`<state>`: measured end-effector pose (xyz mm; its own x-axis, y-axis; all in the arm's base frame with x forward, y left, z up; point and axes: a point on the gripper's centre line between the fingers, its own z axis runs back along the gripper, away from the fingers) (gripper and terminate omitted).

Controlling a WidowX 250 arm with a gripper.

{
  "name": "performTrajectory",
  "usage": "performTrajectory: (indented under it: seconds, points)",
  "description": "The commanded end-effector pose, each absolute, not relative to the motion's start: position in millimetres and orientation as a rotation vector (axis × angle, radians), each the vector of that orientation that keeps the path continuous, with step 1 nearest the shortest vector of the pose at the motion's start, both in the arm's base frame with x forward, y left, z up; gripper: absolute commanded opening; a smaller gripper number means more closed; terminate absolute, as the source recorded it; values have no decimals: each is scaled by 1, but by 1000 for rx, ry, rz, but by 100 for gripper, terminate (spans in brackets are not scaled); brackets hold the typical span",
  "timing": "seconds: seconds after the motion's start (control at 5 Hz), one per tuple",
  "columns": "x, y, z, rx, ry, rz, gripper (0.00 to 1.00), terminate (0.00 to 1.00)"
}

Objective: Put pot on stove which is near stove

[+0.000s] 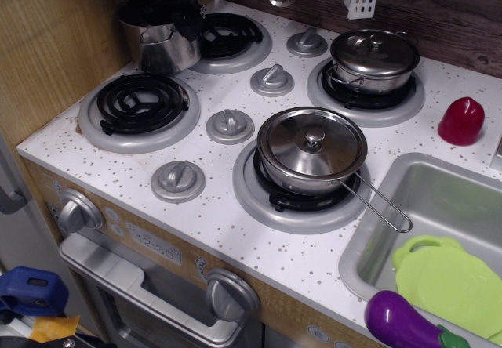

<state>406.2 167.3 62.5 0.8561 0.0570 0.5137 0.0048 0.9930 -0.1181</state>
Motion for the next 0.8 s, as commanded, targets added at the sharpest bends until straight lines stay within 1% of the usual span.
performTrajectory:
  seconds: [0.0,0.2,0.6]
  points:
    - [409,172,82,-81,-594,27,0,0]
    - [408,168,87,-62,-592,28,0,0]
    - [390,156,113,51,-571,55,0,0]
